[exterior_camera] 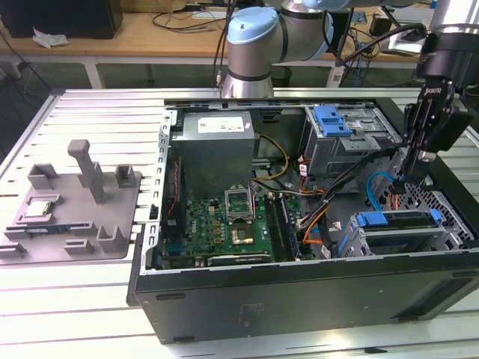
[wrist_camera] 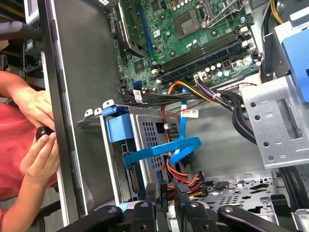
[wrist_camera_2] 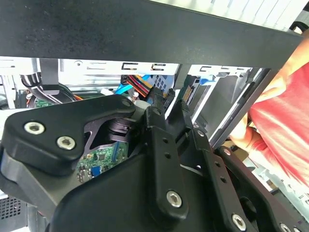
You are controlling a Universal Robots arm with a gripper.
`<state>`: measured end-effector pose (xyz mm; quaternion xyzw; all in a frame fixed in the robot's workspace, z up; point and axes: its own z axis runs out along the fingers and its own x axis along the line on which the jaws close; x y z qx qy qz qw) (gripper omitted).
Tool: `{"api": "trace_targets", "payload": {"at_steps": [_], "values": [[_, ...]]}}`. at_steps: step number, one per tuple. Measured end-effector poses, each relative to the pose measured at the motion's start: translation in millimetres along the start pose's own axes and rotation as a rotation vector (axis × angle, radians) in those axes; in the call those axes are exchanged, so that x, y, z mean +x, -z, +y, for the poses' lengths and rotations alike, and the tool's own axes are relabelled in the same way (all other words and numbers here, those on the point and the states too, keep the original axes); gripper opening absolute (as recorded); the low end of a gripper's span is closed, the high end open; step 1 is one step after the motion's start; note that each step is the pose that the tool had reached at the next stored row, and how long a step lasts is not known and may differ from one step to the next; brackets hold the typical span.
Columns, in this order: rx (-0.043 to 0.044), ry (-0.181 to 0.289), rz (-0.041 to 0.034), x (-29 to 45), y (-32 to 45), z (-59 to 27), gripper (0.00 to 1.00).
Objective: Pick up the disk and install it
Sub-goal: 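Insert the first disk wire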
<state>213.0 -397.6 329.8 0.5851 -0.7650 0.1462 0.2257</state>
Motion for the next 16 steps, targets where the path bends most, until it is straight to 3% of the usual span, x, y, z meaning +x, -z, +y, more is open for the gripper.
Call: {"api": "trace_targets", "payload": {"at_steps": [5,6,16], "values": [[0.0,0.0,0.0,0.6,-0.3,-0.2,0.28],[0.0,0.0,-0.0001,0.6,-0.4,-0.2,0.16],[0.0,0.0,0.0,0.9,-0.6,0.6,0.16]]}}
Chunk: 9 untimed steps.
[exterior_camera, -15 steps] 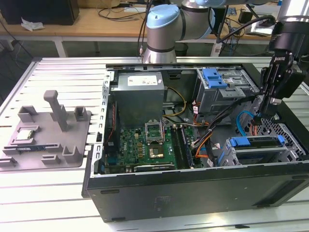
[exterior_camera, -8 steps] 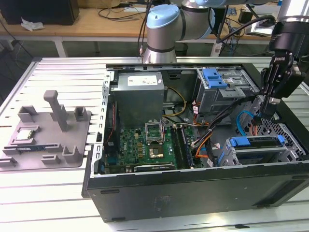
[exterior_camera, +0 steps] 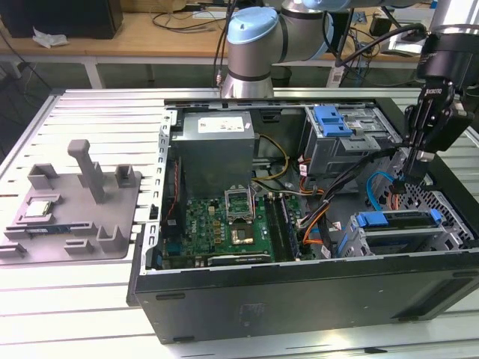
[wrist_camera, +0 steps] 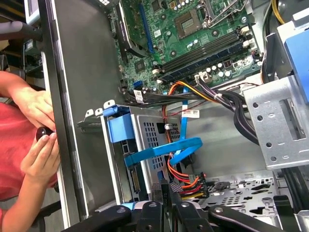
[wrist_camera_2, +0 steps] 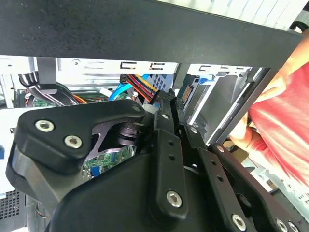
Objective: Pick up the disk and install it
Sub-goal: 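Insert the first disk wire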
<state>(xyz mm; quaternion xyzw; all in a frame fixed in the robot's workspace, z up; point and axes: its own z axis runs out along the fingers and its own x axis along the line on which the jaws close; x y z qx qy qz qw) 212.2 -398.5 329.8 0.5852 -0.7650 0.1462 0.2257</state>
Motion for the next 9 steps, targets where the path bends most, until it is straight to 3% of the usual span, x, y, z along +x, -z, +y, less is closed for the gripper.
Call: {"api": "trace_targets", "payload": {"at_steps": [2,4,9], "values": [[0.0,0.0,0.0,0.0,0.0,0.1,0.16],[-0.0008,0.001,-0.0058,0.9,-0.2,0.7,0.16],[0.0017,0.001,-0.0105,9.7,8.3,6.1,0.16]]}}
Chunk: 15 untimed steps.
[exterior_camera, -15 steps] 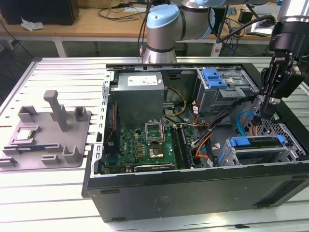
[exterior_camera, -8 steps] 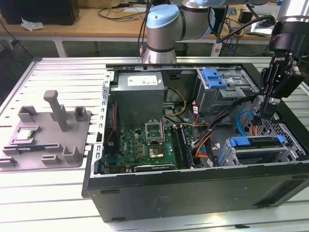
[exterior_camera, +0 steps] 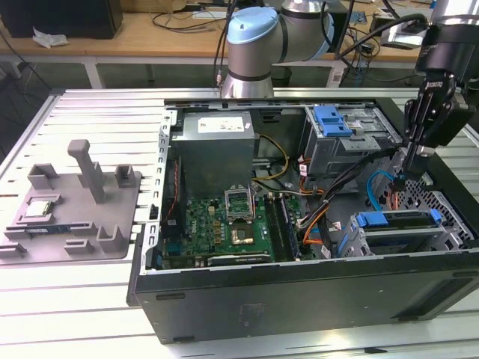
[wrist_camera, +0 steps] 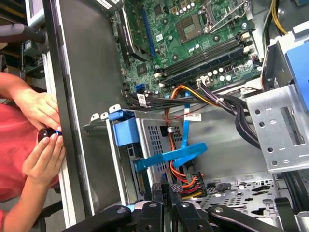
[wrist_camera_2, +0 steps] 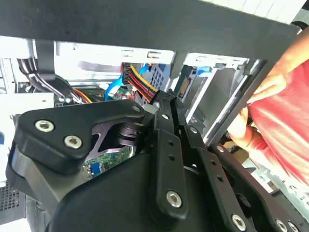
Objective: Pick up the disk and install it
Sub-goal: 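Insert the first disk wire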
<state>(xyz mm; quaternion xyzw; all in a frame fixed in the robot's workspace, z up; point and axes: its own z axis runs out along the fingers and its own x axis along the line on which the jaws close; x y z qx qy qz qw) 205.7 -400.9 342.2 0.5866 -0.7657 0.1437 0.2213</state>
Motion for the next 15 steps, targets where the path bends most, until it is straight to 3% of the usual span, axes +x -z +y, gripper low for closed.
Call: {"api": "trace_targets", "payload": {"at_steps": [4,6,8,9,13,15], "values": [[0.0143,0.02,-0.0005,3.0,1.7,0.8,0.16],[0.0263,0.038,0.0003,4.9,2.1,1.7,0.16],[0.0306,0.044,0.0004,7.3,1.5,2.9,0.16],[0.0324,0.046,-0.0001,12.5,-0.6,8.4,0.16],[0.0351,0.049,-0.0017,18.3,-3.3,10.2,0.16],[0.0398,0.055,-0.0101,22.8,-3.9,9.9,0.16]]}}
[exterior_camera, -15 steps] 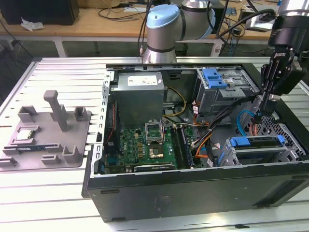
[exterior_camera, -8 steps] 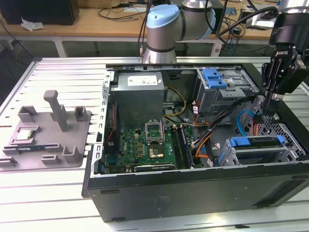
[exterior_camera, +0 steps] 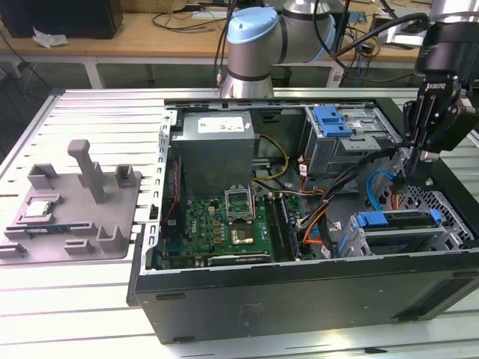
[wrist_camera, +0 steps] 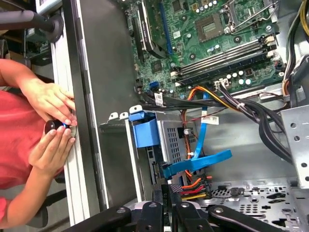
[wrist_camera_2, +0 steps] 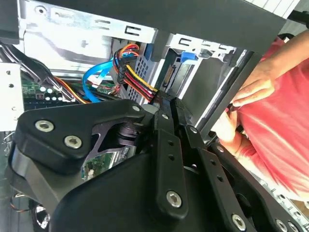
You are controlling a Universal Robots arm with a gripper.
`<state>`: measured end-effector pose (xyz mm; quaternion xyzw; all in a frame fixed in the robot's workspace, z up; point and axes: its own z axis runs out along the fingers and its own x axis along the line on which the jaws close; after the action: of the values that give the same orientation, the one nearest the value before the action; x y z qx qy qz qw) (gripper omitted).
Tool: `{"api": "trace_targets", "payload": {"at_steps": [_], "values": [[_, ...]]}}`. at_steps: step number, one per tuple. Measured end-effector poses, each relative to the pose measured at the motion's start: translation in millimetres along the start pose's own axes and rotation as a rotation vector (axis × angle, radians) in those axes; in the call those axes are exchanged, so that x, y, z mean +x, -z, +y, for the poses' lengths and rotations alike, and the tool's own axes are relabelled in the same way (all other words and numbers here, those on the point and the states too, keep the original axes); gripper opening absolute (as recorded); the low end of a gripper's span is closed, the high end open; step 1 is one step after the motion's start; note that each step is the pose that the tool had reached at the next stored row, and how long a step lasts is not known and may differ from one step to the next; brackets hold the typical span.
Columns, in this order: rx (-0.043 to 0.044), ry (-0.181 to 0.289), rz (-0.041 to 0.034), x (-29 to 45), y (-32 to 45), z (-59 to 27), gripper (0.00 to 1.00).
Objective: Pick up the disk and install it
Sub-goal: 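Insert the first disk wire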
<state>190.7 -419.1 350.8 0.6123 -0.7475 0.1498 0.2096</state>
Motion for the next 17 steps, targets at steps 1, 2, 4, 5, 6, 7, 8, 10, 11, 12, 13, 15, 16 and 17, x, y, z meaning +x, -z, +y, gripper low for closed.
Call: {"api": "trace_targets", "payload": {"at_steps": [1,2,4,5,6,7,8,10,11,12,13,15,16,17], "values": [[0.0026,0.003,-0.0061,1.3,0.9,-0.1,0.16],[0.0042,0.004,-0.0098,2.2,1.5,-0.2,0.16],[0.0081,0.008,-0.0179,5.9,4.4,-0.2,0.16],[0.0101,0.011,-0.0228,8.2,5.4,-0.4,0.16],[0.0124,0.013,-0.0302,10.7,6.5,-0.6,0.16],[0.0142,0.016,-0.0418,13.6,7.1,-0.8,0.16],[0.0145,0.017,-0.049,15.3,6.7,-1.0,0.16],[0.0145,0.019,-0.0616,18.4,5.6,-1.2,0.16],[0.0144,0.02,-0.069,20.2,4.8,-1.1,0.16],[0.0145,0.021,-0.0774,22.4,4.0,-1.0,0.16],[0.0145,0.022,-0.0832,24.2,3.4,-0.8,0.16],[0.0146,0.022,-0.0962,28.7,2.2,0.2,0.16],[0.0146,0.023,-0.1021,30.7,1.7,0.7,0.16],[0.0147,0.023,-0.107,32.3,1.2,1.1,0.16]]}}
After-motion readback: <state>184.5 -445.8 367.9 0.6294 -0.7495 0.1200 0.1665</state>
